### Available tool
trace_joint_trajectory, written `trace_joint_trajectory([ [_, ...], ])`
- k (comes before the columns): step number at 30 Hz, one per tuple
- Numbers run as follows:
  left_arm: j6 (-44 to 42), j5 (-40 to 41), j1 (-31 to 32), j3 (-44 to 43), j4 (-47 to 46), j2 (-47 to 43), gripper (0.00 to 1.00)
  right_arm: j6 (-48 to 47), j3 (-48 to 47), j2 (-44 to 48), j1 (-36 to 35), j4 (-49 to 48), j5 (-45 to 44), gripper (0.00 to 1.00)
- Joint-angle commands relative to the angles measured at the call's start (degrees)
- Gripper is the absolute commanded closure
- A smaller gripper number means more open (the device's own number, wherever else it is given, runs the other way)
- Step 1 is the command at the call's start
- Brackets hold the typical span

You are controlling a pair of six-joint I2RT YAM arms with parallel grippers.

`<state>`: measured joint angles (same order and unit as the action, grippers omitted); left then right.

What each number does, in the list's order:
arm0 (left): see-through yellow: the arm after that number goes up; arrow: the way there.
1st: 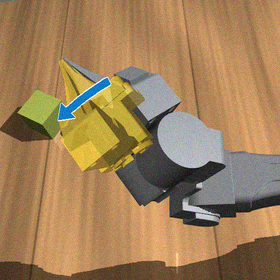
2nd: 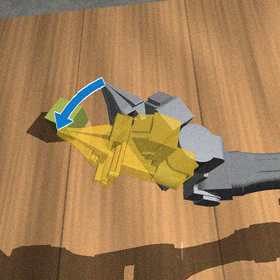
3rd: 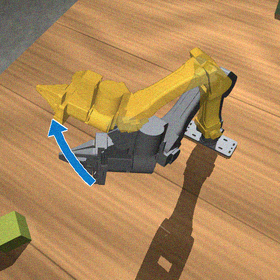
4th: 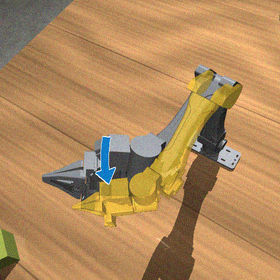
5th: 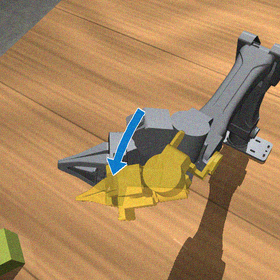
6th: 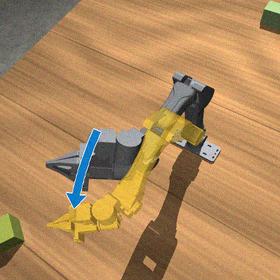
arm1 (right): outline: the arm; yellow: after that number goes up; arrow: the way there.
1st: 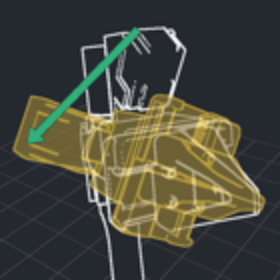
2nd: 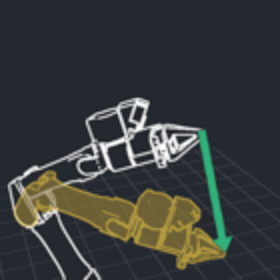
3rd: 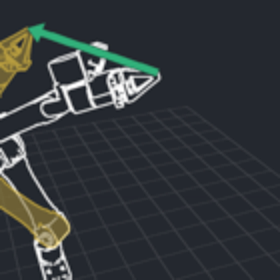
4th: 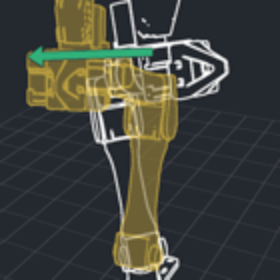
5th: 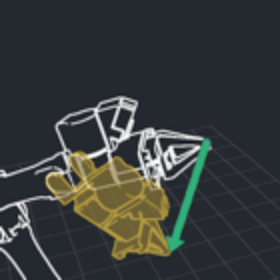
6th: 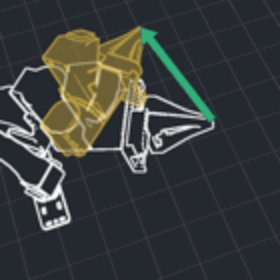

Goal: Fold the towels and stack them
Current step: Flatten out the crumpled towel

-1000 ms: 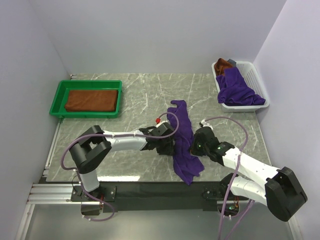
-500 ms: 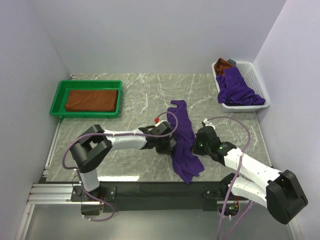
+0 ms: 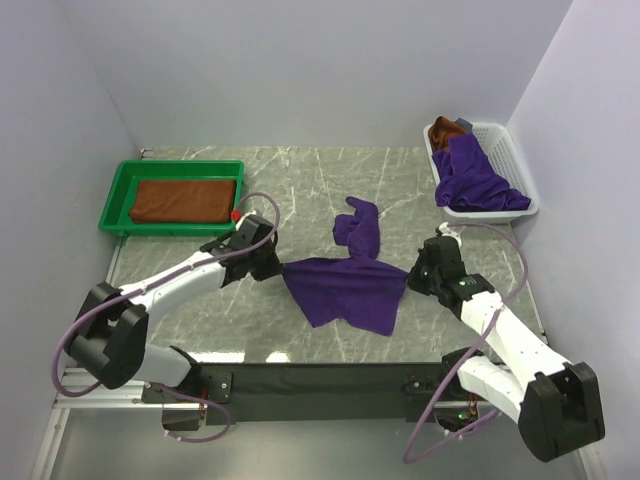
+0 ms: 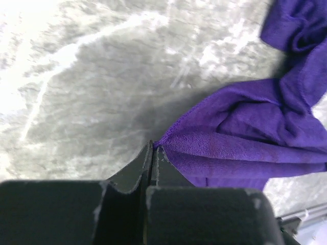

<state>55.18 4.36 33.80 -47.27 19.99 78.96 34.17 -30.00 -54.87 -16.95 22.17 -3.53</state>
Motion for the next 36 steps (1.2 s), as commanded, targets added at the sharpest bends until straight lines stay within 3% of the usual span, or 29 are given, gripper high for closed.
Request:
trace_joint_trajectory([
  [1, -3.50, 2.41, -2.16, -0.54, 2.69, 2.24, 0.99, -1.48, -3.04, -3.39, 2.01, -0.55, -1.30, 1.00],
  [5, -5.60, 1.88, -3.04, -4.14, 1.37, 7.95, 0.99, -2.18, -7.87, -11.38, 3.15, -3.53, -0.25, 1.00],
  [12, -11.93, 4.59, -3.22, -24.50, 2.77, 22.63, 0.85, -3.76, -20.96, -25.80, 3.94, -5.92, 3.09, 0.91],
  [15, -12.46, 6.01, -3.13, -28.75, 3.74, 22.83, 0.62, -4.73, -24.23, -25.73, 3.85, -3.99, 2.04, 0.79],
  [16, -12.29, 5.75, -3.21, -28.59, 3.48, 21.95, 0.41, -5.25, -24.14, -24.94, 3.85, -3.81, 1.51, 0.63],
  [17, -11.50, 5.57, -2.87, -27.71, 3.13, 20.90, 0.32, -5.52, -23.10, -22.84, 3.85, -3.46, 1.07, 0.57],
  [20, -8.53, 5.22, -1.55, -19.74, 2.34, 15.71, 0.20, -6.14, -18.72, -18.45, 3.94, -1.88, -0.24, 0.49],
  [26, -1.32, 5.13, 8.00, -10.14, 4.27, 8.58, 0.22, -6.75, -9.22, -10.71, 3.68, 1.99, -0.25, 0.47],
  [32, 3.70, 6.01, 15.50, -7.32, 3.32, 11.21, 0.28, -6.84, -7.62, -11.83, 1.84, 6.21, -0.51, 0.48],
  [36, 4.68, 6.10, 16.21, -7.49, 3.04, 14.81, 0.31, -6.23, -7.44, -14.56, 0.52, 5.43, -0.07, 0.48],
])
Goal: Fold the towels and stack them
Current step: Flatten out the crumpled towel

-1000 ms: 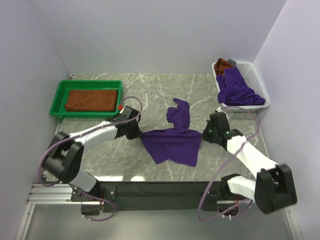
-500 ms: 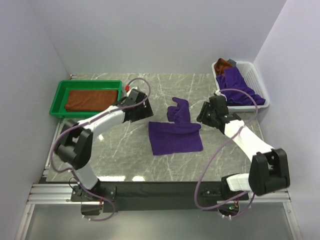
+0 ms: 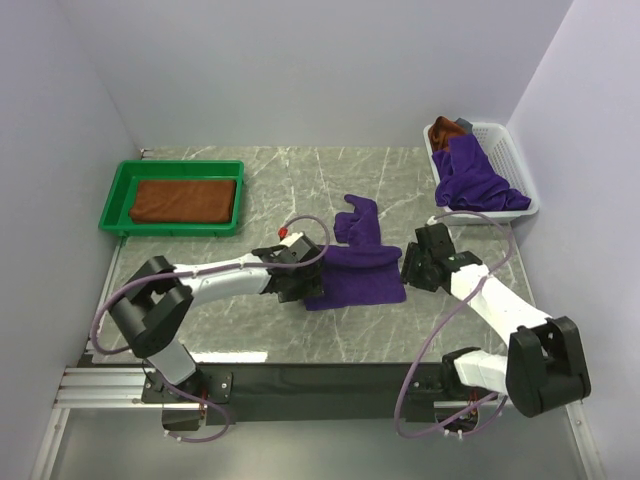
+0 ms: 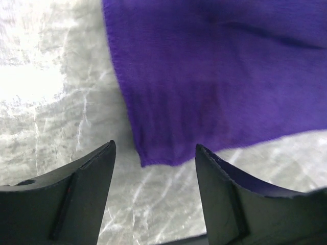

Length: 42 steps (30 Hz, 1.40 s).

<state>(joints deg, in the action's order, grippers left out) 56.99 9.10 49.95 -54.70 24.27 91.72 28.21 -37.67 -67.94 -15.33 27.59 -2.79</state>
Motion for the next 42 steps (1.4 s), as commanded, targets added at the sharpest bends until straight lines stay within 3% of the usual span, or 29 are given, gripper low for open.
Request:
trace_joint_trajectory([
  [1, 2.77, 1.70, 0.14, -0.41, -0.98, 2.49, 0.32, 0.09, 0.32, -1.93, -1.45, -0.26, -0.90, 0.48],
  [19, 3.74, 0.39, 2.08, -1.90, 0.60, 5.66, 0.47, 2.91, 1.02, -11.95, -8.04, -2.46, -3.98, 0.58],
  [21, 3.83, 0.48, 2.34, -1.90, 1.30, 6.01, 0.48, 2.91, 1.37, -12.21, -8.13, -2.89, -3.89, 0.65],
  [27, 4.88, 0.92, 2.87, -1.47, 3.85, 6.71, 0.62, 2.64, 2.25, -10.99, -8.22, -3.86, -3.54, 0.92],
  [30, 5.23, 1.44, 2.87, -0.68, 4.29, 6.54, 0.80, 2.47, 2.34, -10.37, -8.13, -4.39, -3.01, 1.00],
  [31, 5.58, 1.88, 2.87, -0.59, 4.73, 6.45, 0.88, 2.38, 2.43, -9.93, -8.13, -4.48, -2.93, 1.00],
  [34, 5.59, 2.93, 2.87, -0.32, 5.69, 6.28, 0.99, 2.20, 2.16, -8.71, -8.13, -4.30, -3.36, 1.00],
  [42, 2.17, 10.67, -1.16, -6.02, 13.25, -0.03, 0.99, 1.68, -3.54, 1.48, -7.96, -0.18, -7.22, 1.00],
])
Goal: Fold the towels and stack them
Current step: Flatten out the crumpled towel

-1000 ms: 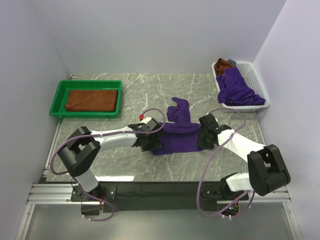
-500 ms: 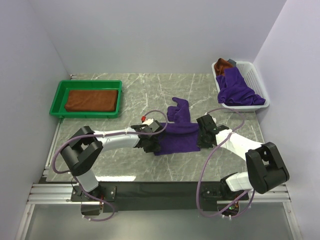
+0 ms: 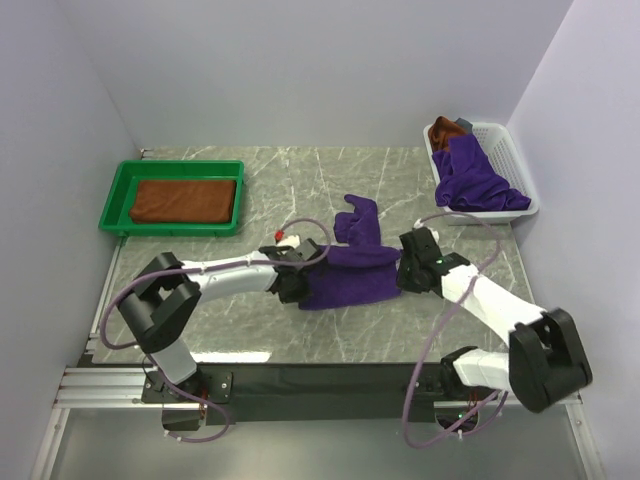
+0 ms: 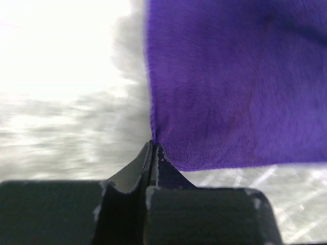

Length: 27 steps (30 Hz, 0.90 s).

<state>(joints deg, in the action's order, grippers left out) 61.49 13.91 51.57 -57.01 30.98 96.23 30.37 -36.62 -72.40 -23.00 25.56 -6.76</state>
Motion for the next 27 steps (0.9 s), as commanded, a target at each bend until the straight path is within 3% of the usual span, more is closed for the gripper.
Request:
trace_joint_trajectory([
  [1, -2.87, 6.56, -3.84, -5.72, 7.24, -5.60, 0.99, -0.84, -7.64, 6.83, 0.15, 2.47, -3.43, 1.00],
  [6, -8.49, 7.00, -12.36, -16.00, 9.70, -12.63, 0.99, -3.29, -20.13, 9.47, 1.82, 5.99, -5.19, 1.00],
  [10, -14.80, 8.41, -17.28, -34.68, 11.82, -13.69, 0.99, -5.93, -34.78, 8.94, 2.79, 7.22, -5.89, 1.00],
  [19, -27.65, 4.12, -20.11, -65.90, 6.73, -10.80, 1.00, -13.84, -61.53, 5.26, 3.93, 4.15, -2.56, 1.00],
  [21, -29.05, 2.71, -20.19, -69.44, 5.41, -11.06, 1.00, -15.51, -65.66, 4.99, 3.93, 3.09, -1.15, 1.00],
  [27, -31.87, -0.11, -20.19, -69.20, -1.18, -17.47, 1.00, -20.35, -69.37, 8.67, 3.93, -1.30, 0.96, 1.00],
])
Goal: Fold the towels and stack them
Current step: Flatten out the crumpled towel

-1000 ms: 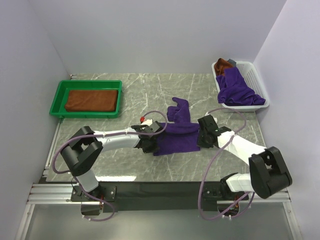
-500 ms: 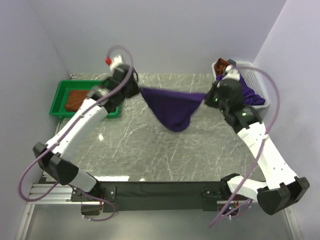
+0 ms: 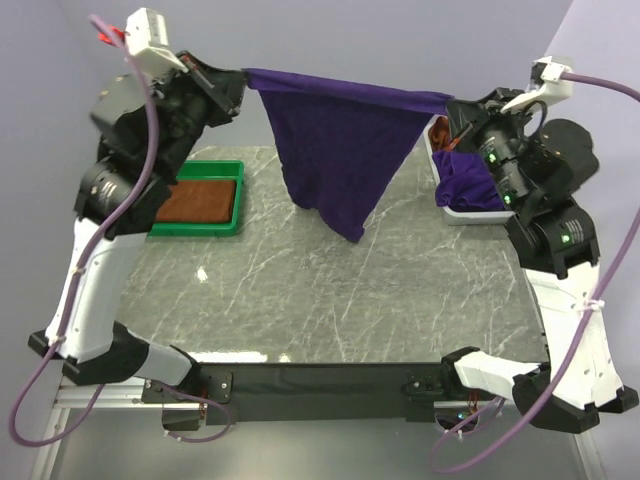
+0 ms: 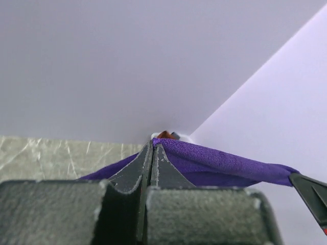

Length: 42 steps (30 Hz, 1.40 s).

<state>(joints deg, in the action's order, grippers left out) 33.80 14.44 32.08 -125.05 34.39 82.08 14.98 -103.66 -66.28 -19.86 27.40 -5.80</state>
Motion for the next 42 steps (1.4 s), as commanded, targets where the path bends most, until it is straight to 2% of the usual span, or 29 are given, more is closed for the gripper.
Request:
trace_joint_trajectory([
  [1, -4.88, -1.07, -0.70, -0.90, -4.86, -4.12, 1.00, -5.83, -3.30, 3.00, 0.78, -3.23, 1.31, 1.00],
  [7, -7.26, -8.27, -0.61, 6.39, -10.48, -13.17, 1.00, -9.53, -4.97, 7.57, 0.79, -2.35, 8.87, 1.00],
  [11, -8.66, -11.09, -0.61, 7.37, -11.28, -18.09, 1.00, -9.97, -6.38, 10.11, 0.78, -0.33, 13.27, 1.00],
  [18, -8.58, -13.47, -0.61, 4.55, -10.04, -18.45, 1.00, -9.54, -10.51, 10.91, 0.78, -0.94, 16.61, 1.00],
  [22, -7.96, -9.79, -0.52, 4.82, -9.61, -17.14, 1.00, -8.39, -11.22, 9.51, 0.78, -1.21, 16.70, 1.00],
  [28, -9.36, 2.51, -0.61, 3.86, -6.36, -8.27, 1.00, -6.98, -9.63, 3.28, 0.79, -0.69, 10.39, 1.00],
  [31, -11.39, 7.78, -1.57, 4.99, -8.28, -2.03, 1.00, -8.39, -6.48, -1.03, 0.78, -2.43, 7.39, 1.00],
  [33, -10.43, 7.63, -4.72, 6.39, -9.69, 3.41, 1.00, -9.88, -2.54, -4.72, 1.48, -6.03, 5.89, 1.00],
  [35, -8.50, 4.21, -7.37, 6.66, -10.66, 9.72, 1.00, -10.50, -0.68, -9.62, 2.45, -8.75, 2.83, 1.00],
  [39, -4.28, 0.69, -13.16, 9.47, -15.48, 19.94, 1.00, -10.15, 4.06, -18.95, 6.05, -15.43, 4.21, 1.00],
  [42, -2.78, -2.39, -15.98, 7.47, -17.25, 28.81, 1.00, -10.76, 3.73, -27.47, 7.02, -19.92, 4.40, 1.00],
])
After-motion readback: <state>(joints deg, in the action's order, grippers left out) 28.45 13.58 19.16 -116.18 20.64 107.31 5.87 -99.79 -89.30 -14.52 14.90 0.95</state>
